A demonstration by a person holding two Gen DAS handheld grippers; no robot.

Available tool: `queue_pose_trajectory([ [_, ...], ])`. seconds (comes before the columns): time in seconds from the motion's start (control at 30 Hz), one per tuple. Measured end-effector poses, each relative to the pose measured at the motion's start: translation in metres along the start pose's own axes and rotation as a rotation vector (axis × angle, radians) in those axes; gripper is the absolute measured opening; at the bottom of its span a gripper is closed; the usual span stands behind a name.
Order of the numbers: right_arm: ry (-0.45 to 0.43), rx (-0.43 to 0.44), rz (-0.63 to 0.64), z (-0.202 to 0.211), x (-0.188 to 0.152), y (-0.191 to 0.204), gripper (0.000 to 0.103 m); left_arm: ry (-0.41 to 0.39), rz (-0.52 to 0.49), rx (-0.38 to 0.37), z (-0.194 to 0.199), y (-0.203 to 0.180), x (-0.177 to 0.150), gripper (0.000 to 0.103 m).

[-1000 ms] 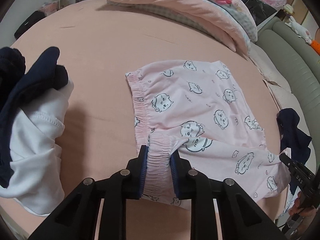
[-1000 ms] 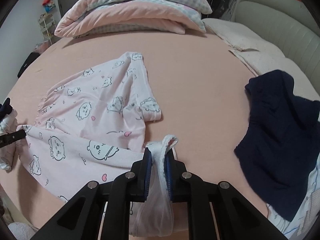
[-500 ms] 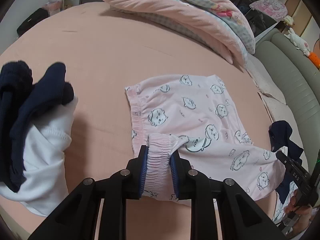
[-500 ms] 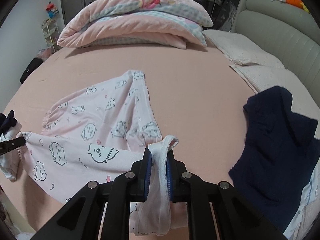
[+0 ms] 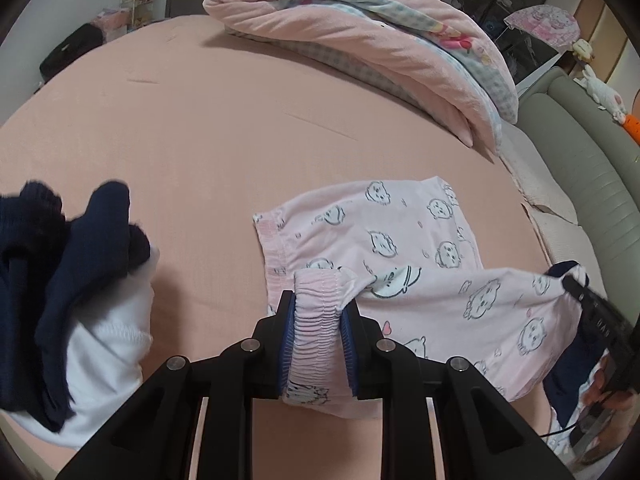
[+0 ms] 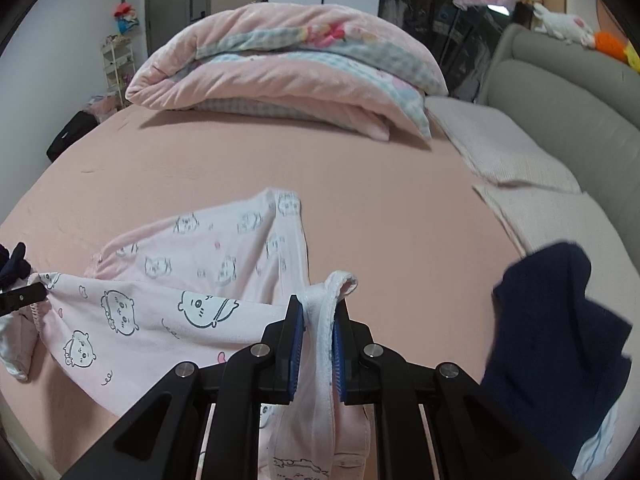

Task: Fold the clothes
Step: 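Lift the pants with both grippers, raising the waistband off the sheet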

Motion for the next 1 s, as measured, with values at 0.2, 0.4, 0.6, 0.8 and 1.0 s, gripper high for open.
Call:
queue_pose_trajectory([
  [0.2, -0.003, 0.022, 0.031, -0.018, 0.029, 0.004, 0.011, -0.016, -0.033, 0.041, -0.007, -0.007, 0.012, 0.019],
  [0.4, 0.018, 0.062, 0.055, -0.047, 0.055, 0.012, 0.011, -0.025, -0.032, 0.075, -0.016, -0.009, 0.023, 0.019],
  [0.6, 0.038, 0.07, 0.102, -0.073, 0.081, 0.02, 0.011, -0.022, -0.008, 0.119, -0.026, -0.003, 0.036, 0.019],
  [0.8, 0.053, 0.084, 0.126, -0.099, 0.101, 0.023, 0.011, -0.014, 0.036, 0.143, -0.04, 0.005, 0.048, 0.019],
  [1.0, 0.064, 0.119, 0.083, -0.12, 0.123, 0.018, 0.011, -0.009, 0.064, 0.164, -0.05, 0.008, 0.059, 0.019],
])
Point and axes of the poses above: each gripper's, at about its wrist camera, not at the fingertips, and z roughly against the way its jaws point, y to its left, x to its top, the point moved 2 cm from there along -z, roughly the way its jaws point, and after that the axes turned 7 degrees about x, right-handed, at the moved point
